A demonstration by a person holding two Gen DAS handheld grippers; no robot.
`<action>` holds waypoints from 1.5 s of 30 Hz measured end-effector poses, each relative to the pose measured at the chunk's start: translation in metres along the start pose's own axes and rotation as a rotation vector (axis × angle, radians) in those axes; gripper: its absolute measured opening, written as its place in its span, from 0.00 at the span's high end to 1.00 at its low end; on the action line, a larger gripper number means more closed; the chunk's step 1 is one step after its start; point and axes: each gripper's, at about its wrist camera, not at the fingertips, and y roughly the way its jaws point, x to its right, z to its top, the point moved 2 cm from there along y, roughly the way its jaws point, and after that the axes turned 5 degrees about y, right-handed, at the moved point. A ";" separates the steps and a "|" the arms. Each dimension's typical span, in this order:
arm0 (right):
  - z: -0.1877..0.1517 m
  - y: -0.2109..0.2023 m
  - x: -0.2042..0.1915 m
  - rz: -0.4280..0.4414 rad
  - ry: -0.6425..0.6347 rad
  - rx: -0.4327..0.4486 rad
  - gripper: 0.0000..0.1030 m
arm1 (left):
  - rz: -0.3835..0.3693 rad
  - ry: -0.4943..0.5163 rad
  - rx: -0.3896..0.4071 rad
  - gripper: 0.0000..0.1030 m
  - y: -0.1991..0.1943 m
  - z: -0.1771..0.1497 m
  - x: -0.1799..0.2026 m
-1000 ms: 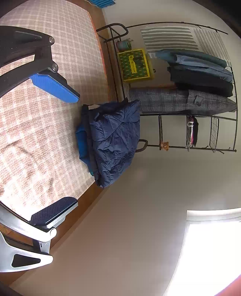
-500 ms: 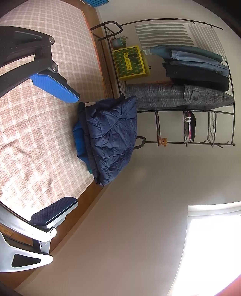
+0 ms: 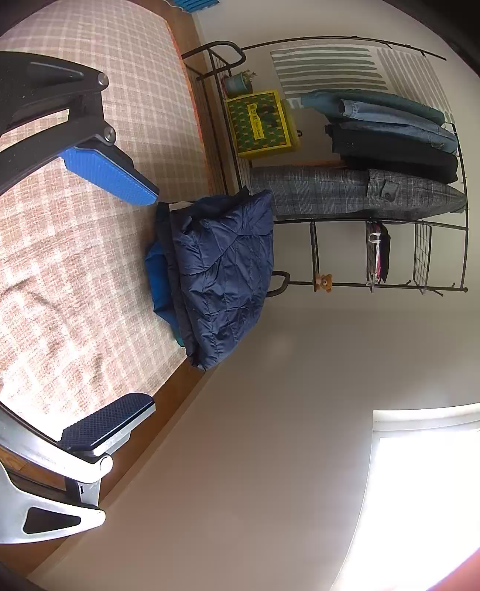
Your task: Fold large clothes
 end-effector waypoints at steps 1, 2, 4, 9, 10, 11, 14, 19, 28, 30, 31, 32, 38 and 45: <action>0.000 0.000 0.000 0.000 0.002 -0.001 0.00 | -0.001 -0.002 -0.002 0.00 0.000 0.000 0.000; 0.000 0.001 0.001 -0.001 0.003 -0.002 0.00 | -0.004 -0.005 -0.005 0.00 0.000 -0.001 -0.001; 0.000 0.001 0.002 -0.003 0.005 -0.004 0.00 | -0.009 -0.007 -0.008 0.00 0.000 -0.001 -0.002; 0.000 0.002 0.004 -0.007 0.010 -0.005 0.00 | -0.009 -0.007 -0.008 0.00 -0.001 -0.002 -0.002; -0.001 0.002 0.005 -0.007 0.010 -0.005 0.00 | -0.010 -0.007 -0.009 0.00 -0.001 -0.002 -0.003; -0.001 0.002 0.005 -0.007 0.010 -0.005 0.00 | -0.010 -0.006 -0.009 0.00 -0.001 -0.002 -0.003; -0.001 0.002 0.005 -0.007 0.010 -0.006 0.00 | -0.007 -0.008 -0.009 0.00 -0.002 -0.003 -0.004; -0.001 0.003 0.005 -0.007 0.007 -0.007 0.00 | -0.012 -0.006 -0.009 0.00 -0.003 -0.003 -0.005; -0.002 0.003 0.005 -0.005 0.008 -0.010 0.00 | -0.008 -0.007 -0.010 0.00 -0.001 -0.002 -0.003; -0.003 0.003 0.005 -0.007 0.007 -0.009 0.00 | -0.008 -0.007 -0.008 0.00 -0.002 -0.002 -0.003; -0.003 0.003 0.005 -0.007 0.006 -0.009 0.00 | -0.008 -0.006 -0.008 0.00 -0.002 -0.002 -0.003; -0.003 0.003 0.005 -0.007 0.007 -0.009 0.00 | -0.010 -0.005 -0.009 0.00 -0.002 -0.001 -0.003; -0.004 0.004 0.005 -0.010 0.008 -0.014 0.00 | -0.009 -0.004 -0.009 0.00 -0.001 -0.001 -0.003; -0.005 0.004 0.005 -0.011 0.006 -0.016 0.00 | -0.009 -0.003 -0.012 0.00 -0.003 -0.002 -0.005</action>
